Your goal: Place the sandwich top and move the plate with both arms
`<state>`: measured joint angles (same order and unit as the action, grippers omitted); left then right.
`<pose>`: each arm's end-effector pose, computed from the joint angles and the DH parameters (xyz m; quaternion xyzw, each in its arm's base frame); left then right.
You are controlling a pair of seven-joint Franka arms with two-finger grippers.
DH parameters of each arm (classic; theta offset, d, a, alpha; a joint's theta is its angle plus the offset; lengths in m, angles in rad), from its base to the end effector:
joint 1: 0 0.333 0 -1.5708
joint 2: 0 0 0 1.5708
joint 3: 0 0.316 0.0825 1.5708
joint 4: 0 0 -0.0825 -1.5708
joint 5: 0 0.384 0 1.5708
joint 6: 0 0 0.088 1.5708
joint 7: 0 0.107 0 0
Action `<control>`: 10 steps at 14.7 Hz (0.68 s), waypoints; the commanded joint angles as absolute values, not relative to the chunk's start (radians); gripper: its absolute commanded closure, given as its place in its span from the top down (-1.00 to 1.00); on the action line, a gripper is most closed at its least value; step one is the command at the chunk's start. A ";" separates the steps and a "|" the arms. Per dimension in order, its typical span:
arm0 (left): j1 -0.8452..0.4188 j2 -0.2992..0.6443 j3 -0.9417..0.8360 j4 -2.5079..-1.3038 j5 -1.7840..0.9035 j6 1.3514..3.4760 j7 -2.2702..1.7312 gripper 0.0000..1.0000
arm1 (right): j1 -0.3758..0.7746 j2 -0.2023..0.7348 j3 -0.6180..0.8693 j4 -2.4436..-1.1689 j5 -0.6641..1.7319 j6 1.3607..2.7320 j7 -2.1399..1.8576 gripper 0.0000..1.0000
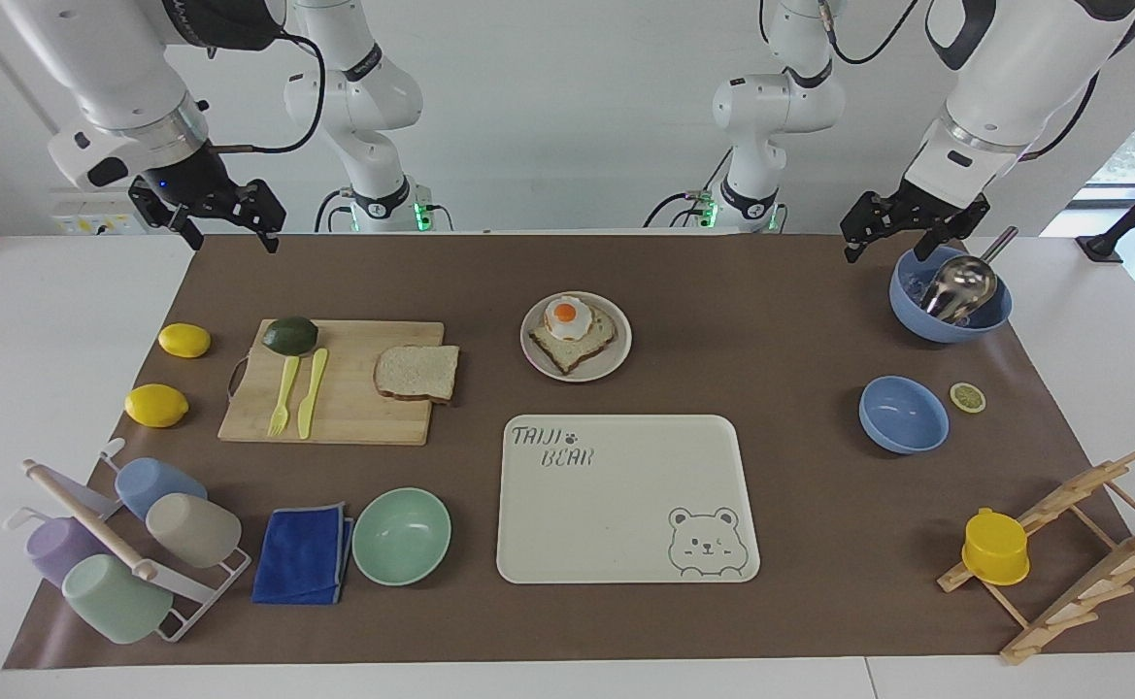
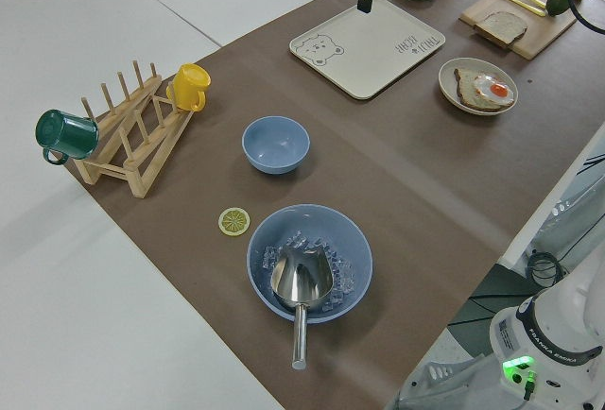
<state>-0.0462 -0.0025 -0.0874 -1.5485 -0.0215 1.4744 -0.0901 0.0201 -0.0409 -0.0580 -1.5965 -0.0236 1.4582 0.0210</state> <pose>0.5385 -0.0749 0.6282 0.9991 -0.0224 -0.0368 0.0066 0.5289 -0.0235 0.6254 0.9983 -0.0301 -0.0488 0.0102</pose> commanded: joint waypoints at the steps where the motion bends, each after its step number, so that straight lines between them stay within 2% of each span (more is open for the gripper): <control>1: -0.034 -0.015 -0.097 -1.562 -0.006 1.470 -0.077 1.00 | 0.011 -0.035 -0.052 -1.585 -0.017 1.450 0.009 1.00; 10: -0.034 -0.015 -0.097 -1.562 -0.006 1.470 -0.077 1.00 | 0.015 -0.044 -0.052 -1.597 -0.003 1.459 0.017 1.00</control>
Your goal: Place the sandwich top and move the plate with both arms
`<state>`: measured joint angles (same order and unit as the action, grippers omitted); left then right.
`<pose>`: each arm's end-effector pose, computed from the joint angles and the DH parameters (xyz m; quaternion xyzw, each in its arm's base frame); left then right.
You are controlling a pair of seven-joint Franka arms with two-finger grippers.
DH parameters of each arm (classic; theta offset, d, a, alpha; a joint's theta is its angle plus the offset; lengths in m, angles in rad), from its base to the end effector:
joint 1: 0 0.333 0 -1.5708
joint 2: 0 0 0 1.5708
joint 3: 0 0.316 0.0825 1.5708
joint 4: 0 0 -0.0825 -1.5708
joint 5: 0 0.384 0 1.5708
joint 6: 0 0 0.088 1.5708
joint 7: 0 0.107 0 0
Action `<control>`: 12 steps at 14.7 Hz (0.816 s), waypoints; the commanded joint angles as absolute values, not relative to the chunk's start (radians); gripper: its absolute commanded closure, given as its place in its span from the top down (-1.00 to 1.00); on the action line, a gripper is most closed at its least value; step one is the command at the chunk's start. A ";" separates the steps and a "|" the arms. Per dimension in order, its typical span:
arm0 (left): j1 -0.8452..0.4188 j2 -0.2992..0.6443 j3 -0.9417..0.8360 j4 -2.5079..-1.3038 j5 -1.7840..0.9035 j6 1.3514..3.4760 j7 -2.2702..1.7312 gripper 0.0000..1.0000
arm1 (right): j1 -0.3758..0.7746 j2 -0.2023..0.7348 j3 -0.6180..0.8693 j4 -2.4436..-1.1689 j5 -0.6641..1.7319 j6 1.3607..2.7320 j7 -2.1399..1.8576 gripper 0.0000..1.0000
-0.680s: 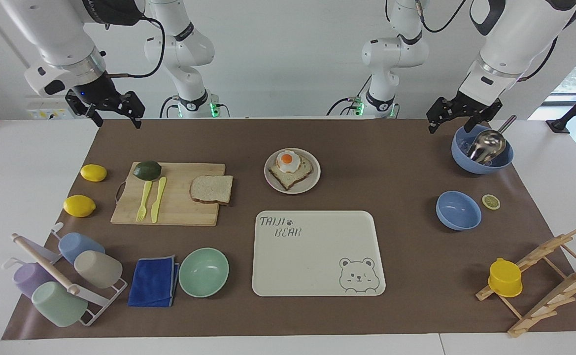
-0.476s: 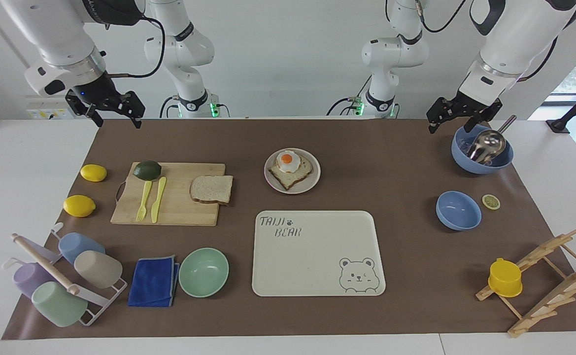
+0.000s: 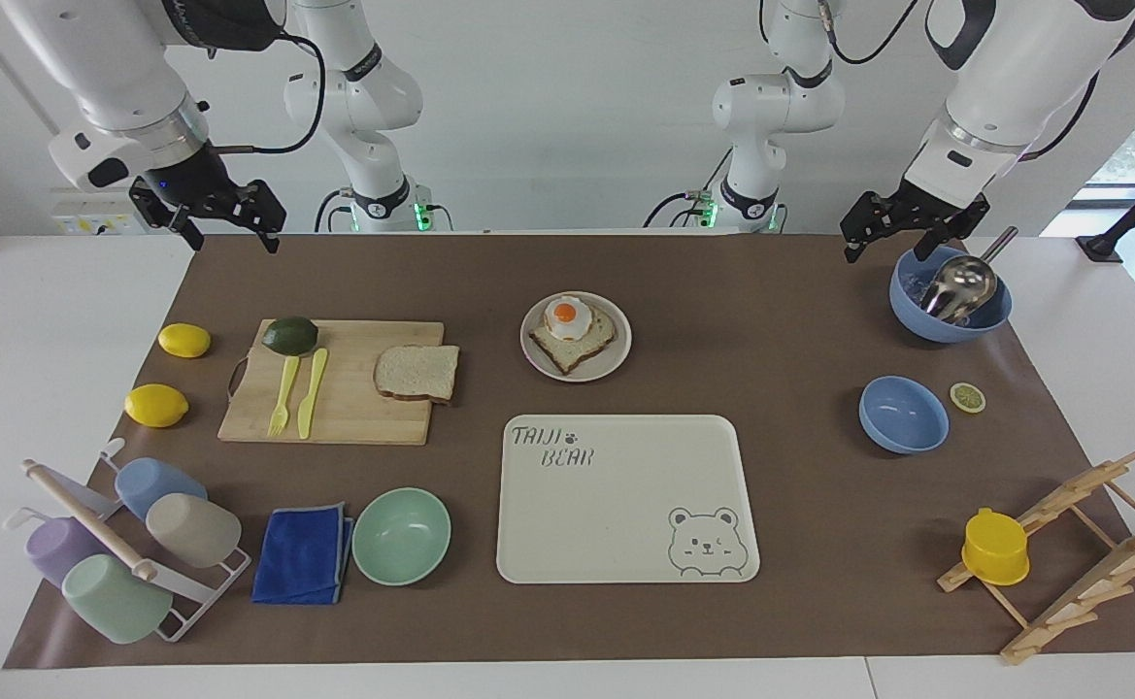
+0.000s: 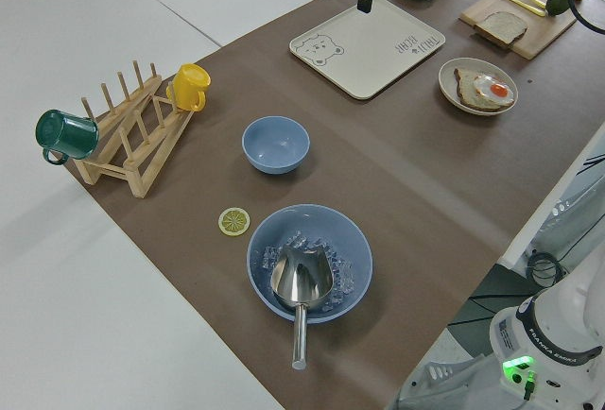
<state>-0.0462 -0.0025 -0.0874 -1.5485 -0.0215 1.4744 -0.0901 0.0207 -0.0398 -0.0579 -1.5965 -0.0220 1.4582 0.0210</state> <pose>0.5385 -0.0749 0.6282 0.9991 -0.0224 -0.0368 0.0066 0.5292 -0.0229 0.6248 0.9983 -0.0297 -0.0493 0.0094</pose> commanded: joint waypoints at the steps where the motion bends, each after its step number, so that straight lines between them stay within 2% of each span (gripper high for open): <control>1: -0.034 -0.015 -0.097 -1.562 -0.006 1.470 -0.078 1.00 | 0.017 -0.044 -0.052 -1.597 -0.003 1.460 0.018 1.00; 9: -0.034 -0.015 -0.097 -1.562 -0.006 1.470 -0.078 1.00 | -0.008 -0.048 -0.061 -1.605 -0.003 1.448 0.011 1.00; 11: -0.034 -0.015 -0.097 -1.562 -0.006 1.470 -0.077 1.00 | 0.024 -0.052 -0.049 -1.611 -0.003 1.442 0.009 1.00; 12: -0.034 -0.015 -0.097 -1.562 -0.006 1.470 -0.077 1.00 | 0.081 -0.063 -0.041 -1.641 -0.005 1.469 0.023 1.00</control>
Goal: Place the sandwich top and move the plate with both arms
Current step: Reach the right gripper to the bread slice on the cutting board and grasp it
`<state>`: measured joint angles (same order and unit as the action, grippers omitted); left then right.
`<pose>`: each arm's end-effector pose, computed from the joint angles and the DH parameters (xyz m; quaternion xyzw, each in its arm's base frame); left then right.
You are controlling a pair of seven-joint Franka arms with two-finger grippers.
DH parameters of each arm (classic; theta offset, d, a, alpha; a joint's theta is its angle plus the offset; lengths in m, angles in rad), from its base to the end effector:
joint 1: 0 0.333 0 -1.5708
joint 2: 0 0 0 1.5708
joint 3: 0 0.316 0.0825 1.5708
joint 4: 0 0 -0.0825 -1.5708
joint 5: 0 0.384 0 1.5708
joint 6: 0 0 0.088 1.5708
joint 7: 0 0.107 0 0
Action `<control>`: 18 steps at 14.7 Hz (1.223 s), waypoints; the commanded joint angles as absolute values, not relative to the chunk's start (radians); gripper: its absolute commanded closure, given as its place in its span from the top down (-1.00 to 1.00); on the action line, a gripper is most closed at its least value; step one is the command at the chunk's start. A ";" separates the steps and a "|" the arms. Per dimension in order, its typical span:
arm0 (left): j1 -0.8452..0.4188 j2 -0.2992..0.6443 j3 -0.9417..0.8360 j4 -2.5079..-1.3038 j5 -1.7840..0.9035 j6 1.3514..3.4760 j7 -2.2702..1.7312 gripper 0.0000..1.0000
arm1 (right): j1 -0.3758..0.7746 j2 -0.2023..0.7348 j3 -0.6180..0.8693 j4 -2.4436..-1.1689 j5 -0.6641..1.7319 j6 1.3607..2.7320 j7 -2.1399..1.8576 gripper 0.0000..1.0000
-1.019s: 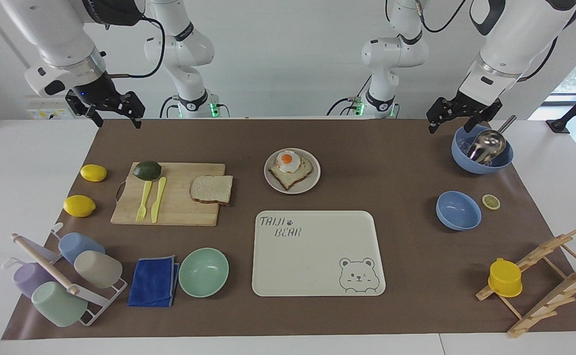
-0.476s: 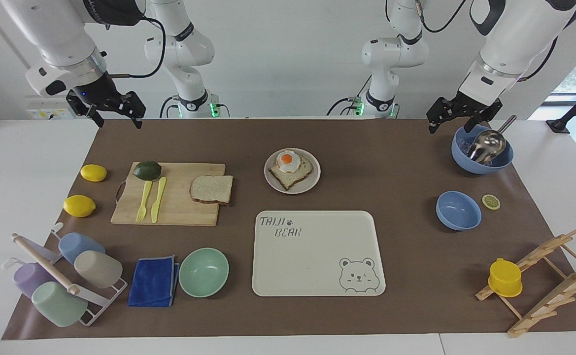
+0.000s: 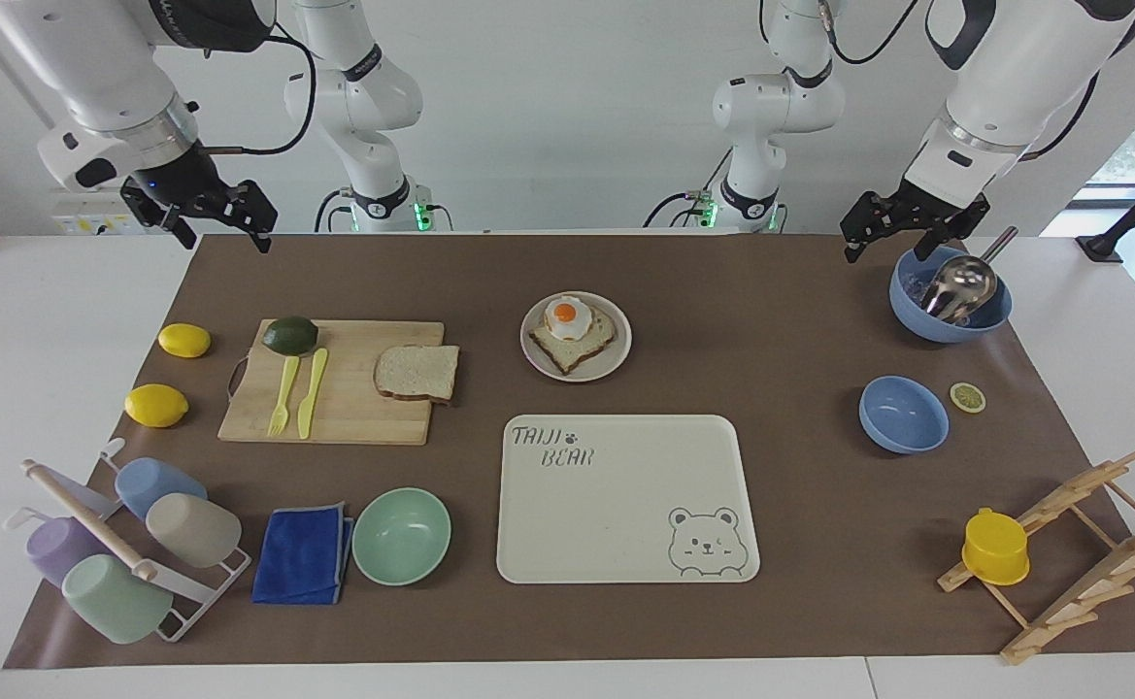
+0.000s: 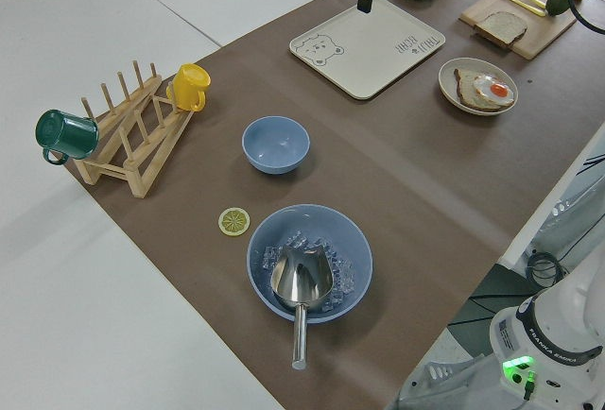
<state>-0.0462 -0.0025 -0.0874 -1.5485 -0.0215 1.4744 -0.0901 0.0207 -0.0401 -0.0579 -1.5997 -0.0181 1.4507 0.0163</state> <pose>0.5385 -0.0749 0.6282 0.9991 -0.0224 -0.0368 0.0066 0.5282 -0.0224 0.6229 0.9981 -0.0272 -0.0545 0.0073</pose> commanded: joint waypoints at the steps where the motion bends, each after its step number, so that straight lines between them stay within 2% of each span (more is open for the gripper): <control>1: -0.034 -0.015 -0.097 -1.562 -0.006 1.470 -0.078 1.00 | 0.121 -0.069 -0.041 -1.681 -0.005 1.530 0.046 1.00; 3: -0.034 -0.015 -0.097 -1.562 -0.006 1.470 -0.077 1.00 | 0.207 -0.054 -0.038 -1.759 -0.026 1.600 0.164 1.00; 4: -0.034 -0.015 -0.097 -1.562 -0.006 1.470 -0.077 1.00 | 0.263 -0.016 -0.038 -1.772 -0.063 1.630 0.236 1.00; 7: -0.034 -0.015 -0.097 -1.562 -0.006 1.470 -0.077 1.00 | 0.470 0.170 -0.037 -1.740 -0.251 1.660 0.410 1.00; 13: -0.034 -0.015 -0.097 -1.562 -0.006 1.470 -0.077 1.00 | 0.523 0.377 -0.037 -1.761 -0.285 1.830 0.587 1.00; 18: -0.034 -0.015 -0.097 -1.562 -0.006 1.470 -0.077 1.00 | 0.532 0.353 -0.038 -1.856 -0.302 1.852 0.603 1.00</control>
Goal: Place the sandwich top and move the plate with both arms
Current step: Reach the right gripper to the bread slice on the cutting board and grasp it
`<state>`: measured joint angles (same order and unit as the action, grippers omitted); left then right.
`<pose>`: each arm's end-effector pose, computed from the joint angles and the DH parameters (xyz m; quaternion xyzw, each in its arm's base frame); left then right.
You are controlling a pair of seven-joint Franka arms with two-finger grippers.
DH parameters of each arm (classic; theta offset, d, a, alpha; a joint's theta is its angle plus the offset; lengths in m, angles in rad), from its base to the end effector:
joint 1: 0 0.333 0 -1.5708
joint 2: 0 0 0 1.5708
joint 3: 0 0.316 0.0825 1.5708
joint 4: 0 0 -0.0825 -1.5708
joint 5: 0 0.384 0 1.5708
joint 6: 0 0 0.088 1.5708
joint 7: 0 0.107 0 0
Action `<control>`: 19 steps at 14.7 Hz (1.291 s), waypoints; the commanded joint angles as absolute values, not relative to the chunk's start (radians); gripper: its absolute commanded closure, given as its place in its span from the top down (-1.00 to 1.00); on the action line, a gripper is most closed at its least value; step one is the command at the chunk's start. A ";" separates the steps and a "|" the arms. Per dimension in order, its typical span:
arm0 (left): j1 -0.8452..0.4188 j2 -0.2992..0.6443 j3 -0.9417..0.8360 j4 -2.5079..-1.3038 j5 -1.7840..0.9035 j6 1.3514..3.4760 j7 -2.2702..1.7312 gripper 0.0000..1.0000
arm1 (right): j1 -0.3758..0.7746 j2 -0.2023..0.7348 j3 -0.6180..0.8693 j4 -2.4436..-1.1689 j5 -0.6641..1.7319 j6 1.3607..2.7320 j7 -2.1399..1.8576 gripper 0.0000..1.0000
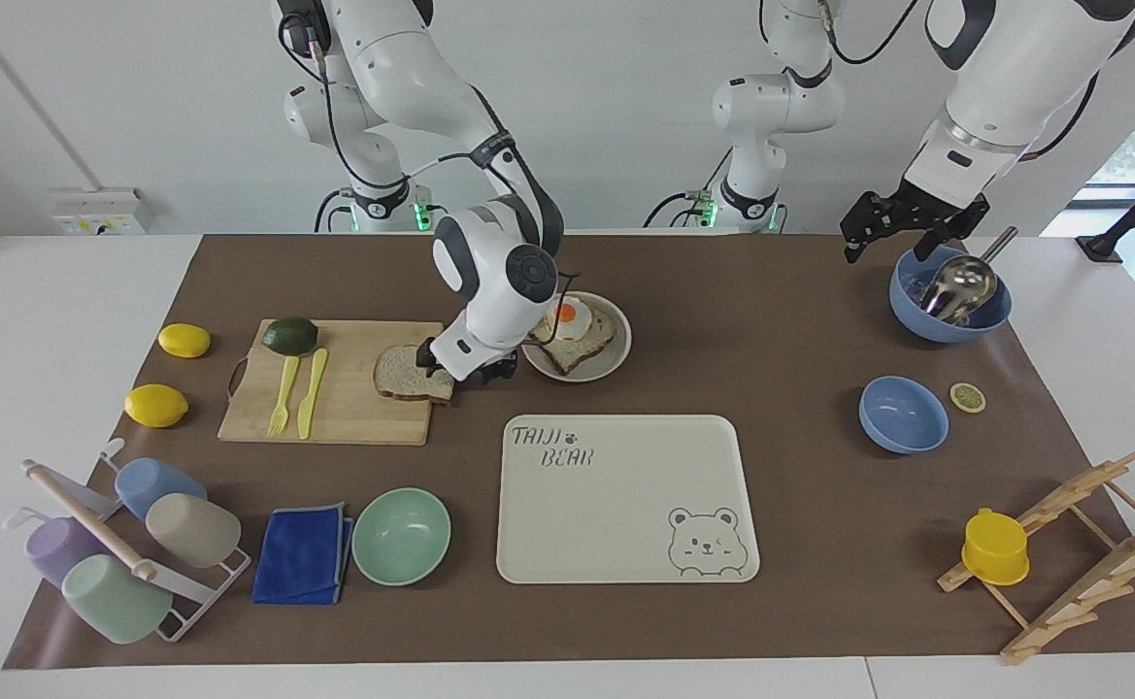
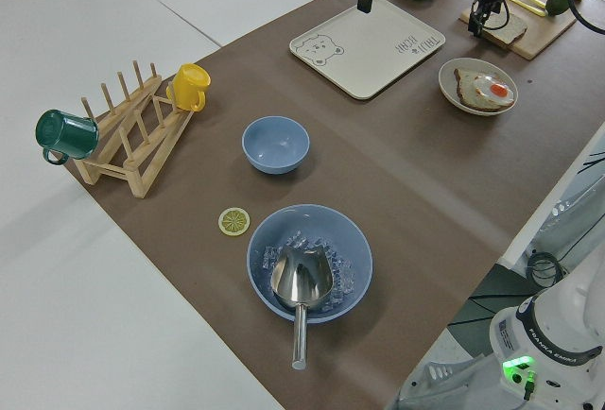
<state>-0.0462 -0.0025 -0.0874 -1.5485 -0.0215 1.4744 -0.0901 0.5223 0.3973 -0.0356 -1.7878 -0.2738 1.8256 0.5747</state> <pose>0.5385 -0.0749 0.6282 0.9991 -0.0224 -0.0368 0.0066 0.5455 0.2653 0.3103 0.9753 0.0147 -0.0867 0.2025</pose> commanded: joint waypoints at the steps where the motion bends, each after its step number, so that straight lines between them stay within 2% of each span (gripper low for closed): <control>1: -0.034 -0.015 -0.097 -1.562 -0.006 1.470 -0.077 1.00 | 0.532 0.342 -0.037 -1.888 -0.311 1.859 0.603 1.00; 2: -0.034 -0.015 -0.097 -1.562 -0.006 1.470 -0.077 1.00 | 0.537 0.334 -0.037 -1.913 -0.336 1.870 0.603 1.00; 4: -0.034 -0.015 -0.097 -1.562 -0.006 1.470 -0.077 1.00 | 0.537 0.330 -0.037 -1.927 -0.341 1.873 0.603 0.83; 12: -0.034 -0.015 -0.097 -1.562 -0.006 1.470 -0.077 1.00 | 0.537 0.308 -0.037 -1.996 -0.382 1.902 0.601 0.67; 13: -0.034 -0.015 -0.097 -1.562 -0.006 1.470 -0.077 1.00 | 0.538 0.304 -0.037 -2.002 -0.390 1.901 0.600 0.55; 17: -0.034 -0.015 -0.097 -1.562 -0.006 1.470 -0.077 1.00 | 0.541 0.304 -0.037 -2.002 -0.406 1.898 0.592 -0.30; 19: -0.034 -0.015 -0.097 -1.562 -0.006 1.470 -0.078 1.00 | 0.543 0.304 -0.035 -1.996 -0.411 1.890 0.586 -0.88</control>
